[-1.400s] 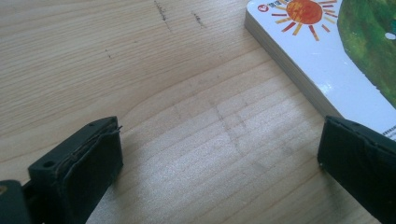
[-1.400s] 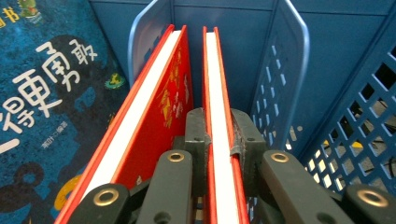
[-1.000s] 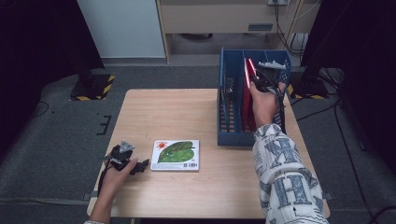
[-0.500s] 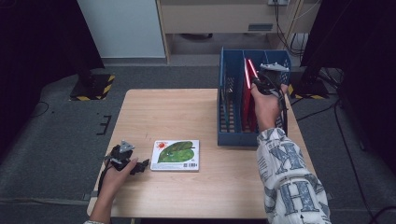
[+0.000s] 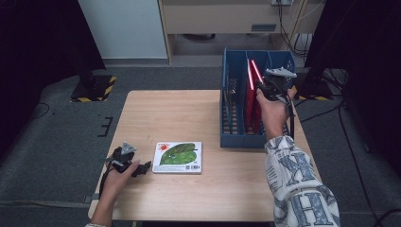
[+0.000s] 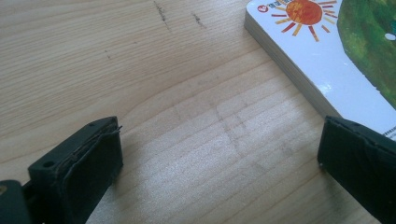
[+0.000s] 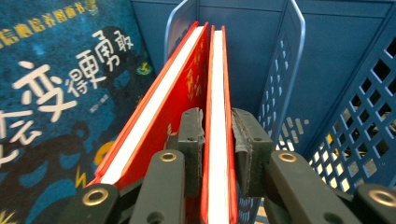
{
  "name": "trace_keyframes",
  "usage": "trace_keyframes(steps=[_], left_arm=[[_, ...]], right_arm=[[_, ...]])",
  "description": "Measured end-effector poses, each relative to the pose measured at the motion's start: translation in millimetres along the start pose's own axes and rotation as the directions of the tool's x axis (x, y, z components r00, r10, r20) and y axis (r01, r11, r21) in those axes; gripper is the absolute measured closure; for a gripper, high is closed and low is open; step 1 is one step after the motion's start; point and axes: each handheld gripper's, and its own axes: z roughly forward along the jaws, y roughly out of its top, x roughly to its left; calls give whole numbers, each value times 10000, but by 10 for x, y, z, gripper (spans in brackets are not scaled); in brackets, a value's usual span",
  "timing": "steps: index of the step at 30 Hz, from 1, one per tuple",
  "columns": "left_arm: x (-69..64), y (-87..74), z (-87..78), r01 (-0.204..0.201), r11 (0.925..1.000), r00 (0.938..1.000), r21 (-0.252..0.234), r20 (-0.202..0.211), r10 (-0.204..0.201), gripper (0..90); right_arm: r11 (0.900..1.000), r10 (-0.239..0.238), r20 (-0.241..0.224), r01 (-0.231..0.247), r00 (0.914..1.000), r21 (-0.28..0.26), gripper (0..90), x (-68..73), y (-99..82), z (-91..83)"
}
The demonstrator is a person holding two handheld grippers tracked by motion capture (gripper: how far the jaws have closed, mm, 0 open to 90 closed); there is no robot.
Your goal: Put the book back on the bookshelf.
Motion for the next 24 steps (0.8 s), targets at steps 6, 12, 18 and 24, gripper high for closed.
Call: trace_keyframes(steps=[6,12,18,24], left_arm=[[-1,0,0,3,10000,10000,-1,-4,-3,0],[-2,1,1,5,10000,10000,0,-6,-5,0],[-4,2,2,11,10000,10000,-4,-9,-11,0],[-8,3,5,36,10000,10000,-30,-11,-36,0]], right_arm=[[9999,-16,-218,13,9998,-126,730,13,-56,-89],[9999,4,-324,-9,9995,-165,721,-14,-110,-164],[9999,-35,-367,29,9993,-163,721,-41,-181,-238],[9998,-121,-533,113,9985,-154,722,-23,-242,-301]])
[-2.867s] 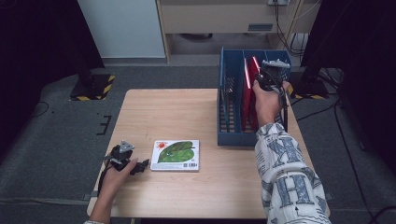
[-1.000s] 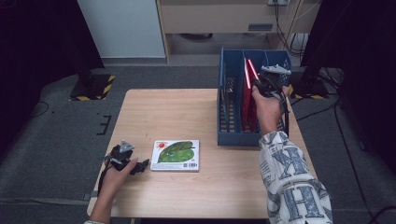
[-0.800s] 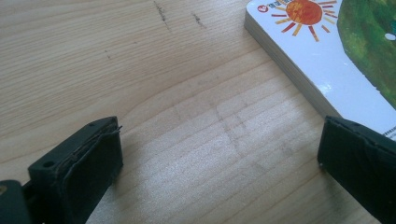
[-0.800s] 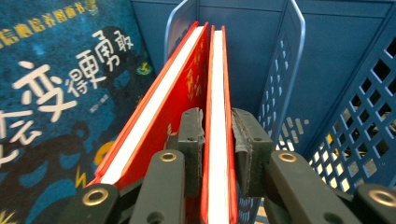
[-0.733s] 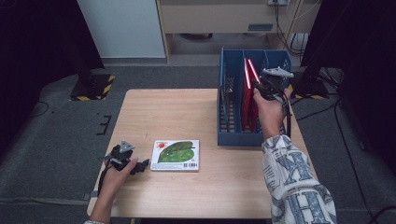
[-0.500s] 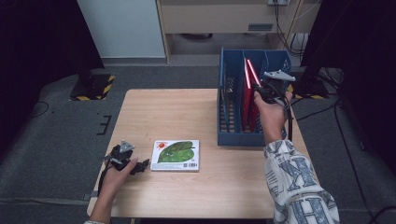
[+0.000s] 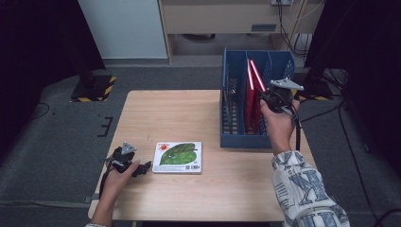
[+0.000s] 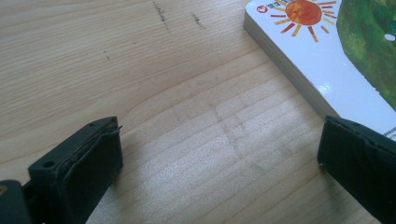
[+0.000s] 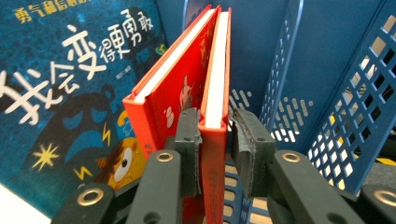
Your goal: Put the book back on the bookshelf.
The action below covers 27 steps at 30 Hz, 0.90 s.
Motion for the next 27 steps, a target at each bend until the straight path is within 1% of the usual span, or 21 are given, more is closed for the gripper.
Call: trace_keyframes(steps=[8,9,11,27], left_arm=[[0,2,1,-22,10000,10000,5,6,22,0],[0,3,2,-25,10000,10000,5,10,25,0],[-1,3,2,-21,10000,10000,9,8,21,0],[-1,5,3,-52,10000,10000,33,18,52,0]], right_arm=[[10000,-47,-69,47,10000,28,734,-4,-52,-41],[10000,-74,-131,74,9999,1,759,5,-50,-53],[10000,-96,-156,96,9998,-3,764,15,-41,-61],[9998,-209,-426,209,9989,-12,761,76,-18,-72]])
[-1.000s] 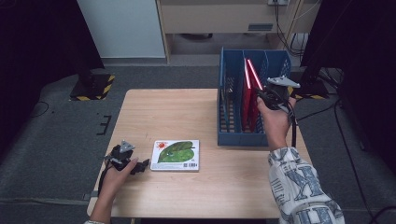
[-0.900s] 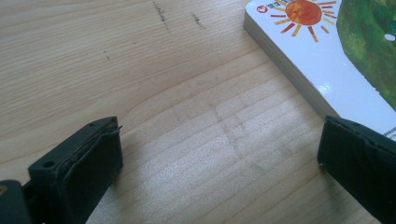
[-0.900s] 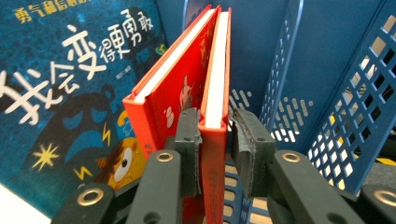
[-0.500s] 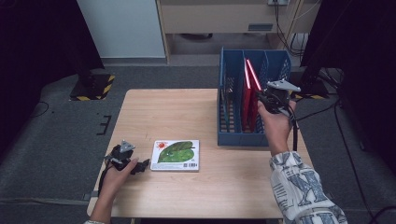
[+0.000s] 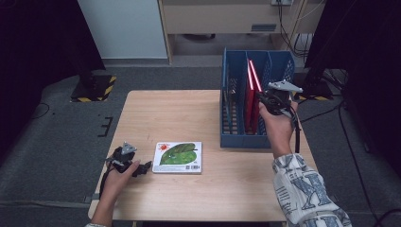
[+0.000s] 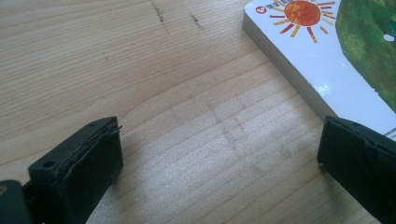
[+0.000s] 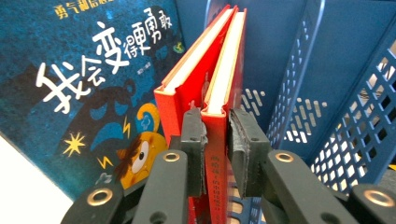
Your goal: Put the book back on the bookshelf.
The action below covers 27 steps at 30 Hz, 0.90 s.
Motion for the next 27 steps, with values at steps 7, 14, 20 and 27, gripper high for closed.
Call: trace_keyframes(steps=[7,14,20,27], left_arm=[[0,1,1,-6,10000,10000,1,7,6,0],[-1,1,1,-12,10000,10000,2,14,12,0],[-3,2,2,-10,10000,10000,0,13,10,0],[-6,4,4,-9,10000,10000,-1,20,9,0]], right_arm=[[10000,-53,-246,52,9997,-40,751,40,-9,-15],[9999,-105,-478,106,9988,21,738,59,-46,-21],[9998,-172,-740,178,9971,74,700,61,-81,-21],[9997,-235,-873,243,9959,84,667,74,-95,-11]])
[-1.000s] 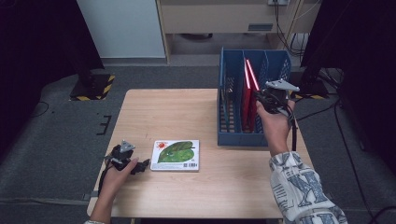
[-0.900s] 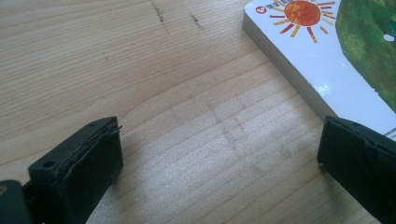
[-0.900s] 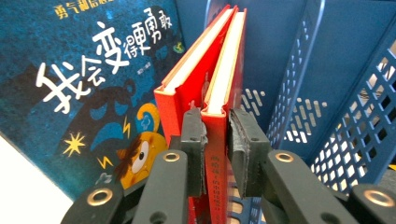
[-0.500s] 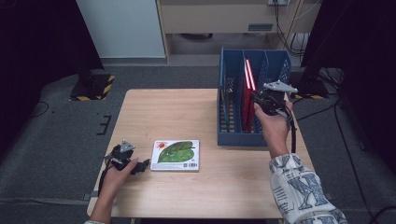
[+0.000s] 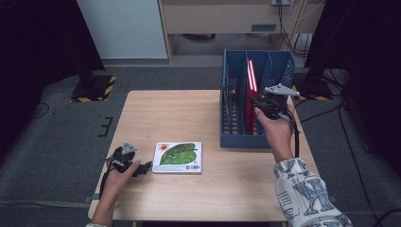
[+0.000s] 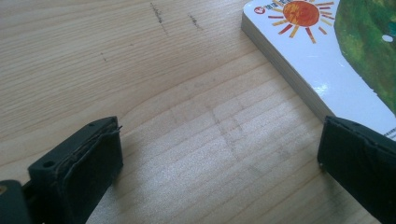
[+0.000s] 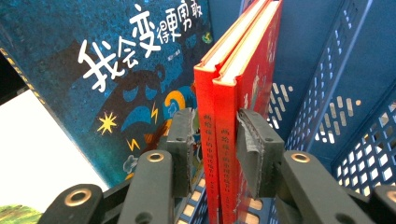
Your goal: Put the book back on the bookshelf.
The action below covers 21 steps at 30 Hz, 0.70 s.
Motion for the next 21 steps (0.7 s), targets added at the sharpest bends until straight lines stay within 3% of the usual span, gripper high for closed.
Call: trace_keyframes(steps=[10,11,21], left_arm=[[-10,4,5,-12,10000,10000,-12,19,12,0],[-10,5,5,-18,10000,10000,-8,20,18,0],[-19,7,7,-35,10000,10000,-4,30,35,0]], right_arm=[[9999,-137,-271,139,9995,75,514,20,-31,-15],[9998,-202,-253,204,9995,52,460,24,-49,-31],[9991,-410,-631,401,9972,-154,244,133,-158,-150]])
